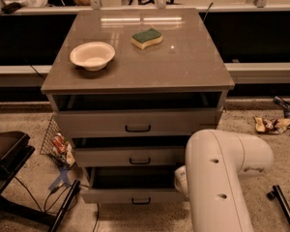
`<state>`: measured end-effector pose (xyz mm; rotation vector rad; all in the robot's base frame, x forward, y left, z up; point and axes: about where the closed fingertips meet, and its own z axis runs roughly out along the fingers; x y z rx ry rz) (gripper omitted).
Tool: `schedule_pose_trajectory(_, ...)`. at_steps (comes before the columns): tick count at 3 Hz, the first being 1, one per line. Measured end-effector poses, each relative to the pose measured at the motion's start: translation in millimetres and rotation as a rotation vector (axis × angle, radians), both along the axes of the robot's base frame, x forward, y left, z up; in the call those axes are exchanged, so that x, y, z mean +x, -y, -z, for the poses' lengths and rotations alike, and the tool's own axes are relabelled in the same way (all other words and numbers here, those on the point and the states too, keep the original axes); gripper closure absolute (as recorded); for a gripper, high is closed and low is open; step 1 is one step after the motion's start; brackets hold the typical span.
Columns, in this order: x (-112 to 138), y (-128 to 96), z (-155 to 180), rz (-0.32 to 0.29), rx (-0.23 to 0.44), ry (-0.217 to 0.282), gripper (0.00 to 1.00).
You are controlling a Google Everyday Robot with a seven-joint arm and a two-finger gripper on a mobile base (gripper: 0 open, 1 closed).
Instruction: Open bottom drawer
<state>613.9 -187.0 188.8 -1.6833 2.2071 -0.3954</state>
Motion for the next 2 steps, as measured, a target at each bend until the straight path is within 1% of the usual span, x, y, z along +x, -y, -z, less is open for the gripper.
schedule_pose_trajectory(1, -31.8, 5.0, 15.9, 0.022, 0.03, -0.087, 1.0)
schedule_pose_trajectory(2, -31.8, 4.9, 15.9, 0.022, 0.03, -0.087, 1.0)
